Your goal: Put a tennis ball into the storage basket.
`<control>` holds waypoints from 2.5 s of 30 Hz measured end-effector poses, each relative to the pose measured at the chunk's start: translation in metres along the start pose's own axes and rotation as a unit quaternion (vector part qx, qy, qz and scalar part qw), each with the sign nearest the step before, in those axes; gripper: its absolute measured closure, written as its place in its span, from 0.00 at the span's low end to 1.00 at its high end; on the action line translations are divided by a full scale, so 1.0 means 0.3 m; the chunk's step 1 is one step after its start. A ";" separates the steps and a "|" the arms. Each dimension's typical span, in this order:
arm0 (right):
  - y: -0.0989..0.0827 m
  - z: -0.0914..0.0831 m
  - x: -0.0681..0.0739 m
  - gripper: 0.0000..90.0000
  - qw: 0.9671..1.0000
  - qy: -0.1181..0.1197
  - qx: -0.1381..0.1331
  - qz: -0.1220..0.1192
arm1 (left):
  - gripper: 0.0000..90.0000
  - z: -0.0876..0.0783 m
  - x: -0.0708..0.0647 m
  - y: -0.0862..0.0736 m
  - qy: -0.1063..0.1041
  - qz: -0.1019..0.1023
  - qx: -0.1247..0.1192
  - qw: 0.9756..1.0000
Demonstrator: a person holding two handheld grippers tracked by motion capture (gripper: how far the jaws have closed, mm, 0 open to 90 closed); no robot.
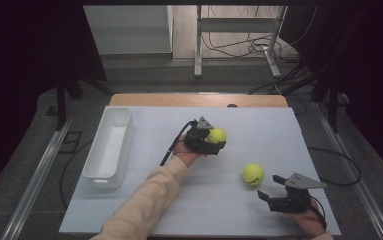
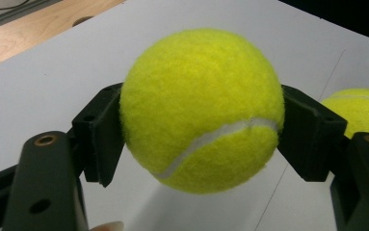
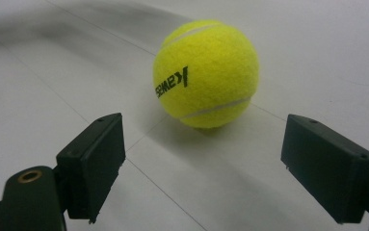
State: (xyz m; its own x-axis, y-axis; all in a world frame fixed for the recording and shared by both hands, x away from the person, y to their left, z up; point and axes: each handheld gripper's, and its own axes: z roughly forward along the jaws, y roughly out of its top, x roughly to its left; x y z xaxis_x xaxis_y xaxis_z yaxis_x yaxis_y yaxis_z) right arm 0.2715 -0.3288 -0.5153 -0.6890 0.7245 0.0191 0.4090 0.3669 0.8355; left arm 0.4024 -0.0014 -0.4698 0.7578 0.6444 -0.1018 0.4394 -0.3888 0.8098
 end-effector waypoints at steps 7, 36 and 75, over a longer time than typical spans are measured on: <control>0.000 0.000 0.000 0.18 1.000 0.000 0.000 0.000 | 0.29 -0.013 0.005 -0.007 0.001 -0.002 -0.003 1.000; 0.000 0.000 0.001 0.18 1.000 -0.001 0.000 0.000 | 0.29 -0.086 0.029 -0.024 0.011 -0.009 -0.023 1.000; 0.000 0.000 -0.001 0.18 1.000 -0.003 0.001 0.001 | 0.29 -0.200 0.064 -0.041 0.022 -0.022 -0.053 0.998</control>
State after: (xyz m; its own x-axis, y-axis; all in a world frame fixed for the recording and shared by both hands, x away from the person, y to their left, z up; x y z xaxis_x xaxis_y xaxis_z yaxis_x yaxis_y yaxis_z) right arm 0.2717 -0.3292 -0.5153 -0.6845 0.7288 0.0182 0.4117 0.3659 0.8347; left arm 0.3827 0.0553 -0.4472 0.7163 0.6882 -0.1150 0.4164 -0.2894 0.8619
